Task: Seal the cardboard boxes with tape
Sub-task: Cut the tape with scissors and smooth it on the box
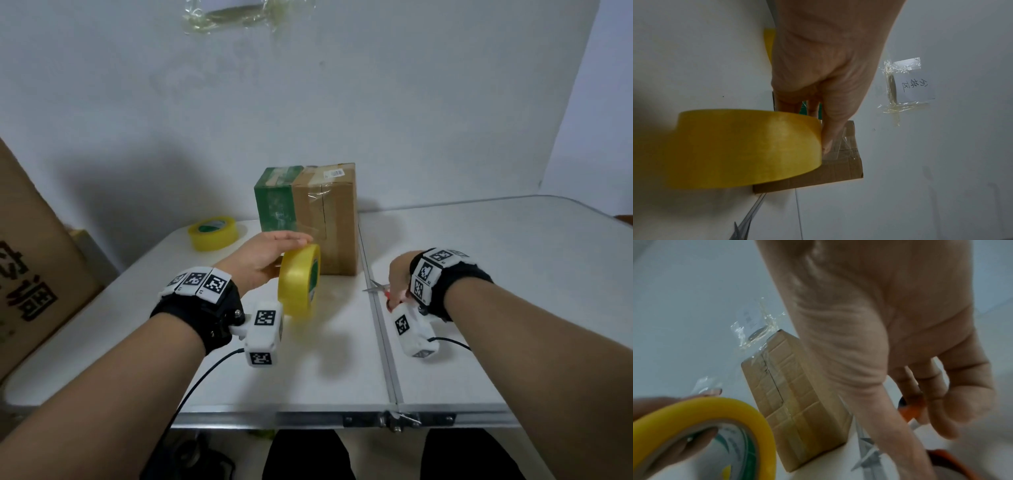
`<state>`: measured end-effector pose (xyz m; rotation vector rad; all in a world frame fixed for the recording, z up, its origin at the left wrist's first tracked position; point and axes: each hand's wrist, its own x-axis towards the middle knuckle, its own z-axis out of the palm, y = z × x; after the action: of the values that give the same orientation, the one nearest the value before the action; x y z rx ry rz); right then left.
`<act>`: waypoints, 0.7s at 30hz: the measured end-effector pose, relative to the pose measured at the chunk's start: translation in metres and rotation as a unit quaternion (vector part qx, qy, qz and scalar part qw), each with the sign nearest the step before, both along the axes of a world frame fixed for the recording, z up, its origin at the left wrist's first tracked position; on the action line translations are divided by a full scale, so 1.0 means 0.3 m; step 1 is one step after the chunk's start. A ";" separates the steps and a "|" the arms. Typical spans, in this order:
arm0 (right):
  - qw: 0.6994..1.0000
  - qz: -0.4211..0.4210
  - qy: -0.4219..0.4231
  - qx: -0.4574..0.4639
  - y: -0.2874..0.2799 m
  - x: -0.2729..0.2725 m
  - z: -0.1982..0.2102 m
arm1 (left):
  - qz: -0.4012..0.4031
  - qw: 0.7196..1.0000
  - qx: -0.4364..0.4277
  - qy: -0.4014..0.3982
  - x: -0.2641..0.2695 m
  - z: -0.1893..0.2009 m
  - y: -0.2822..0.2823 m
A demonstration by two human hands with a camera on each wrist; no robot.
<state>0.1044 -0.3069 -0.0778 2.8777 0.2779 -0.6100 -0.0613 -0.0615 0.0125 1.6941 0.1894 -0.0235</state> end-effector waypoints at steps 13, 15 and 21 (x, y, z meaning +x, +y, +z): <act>0.710 -0.002 0.052 0.702 0.287 -0.390 0.277 | -0.001 0.998 -0.052 -0.022 -0.027 -0.036 0.034; 0.682 -0.016 0.043 0.730 0.324 -0.391 0.258 | -0.011 0.998 -0.046 -0.028 -0.037 -0.036 0.034; 0.688 -0.040 -0.013 0.725 0.352 -0.372 0.240 | 0.008 0.957 0.263 -0.120 -0.028 -0.030 0.065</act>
<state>-0.0073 -0.2013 -0.0057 4.4106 1.0293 -0.3847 -0.0696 -0.0420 0.0034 2.2062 0.0239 0.2661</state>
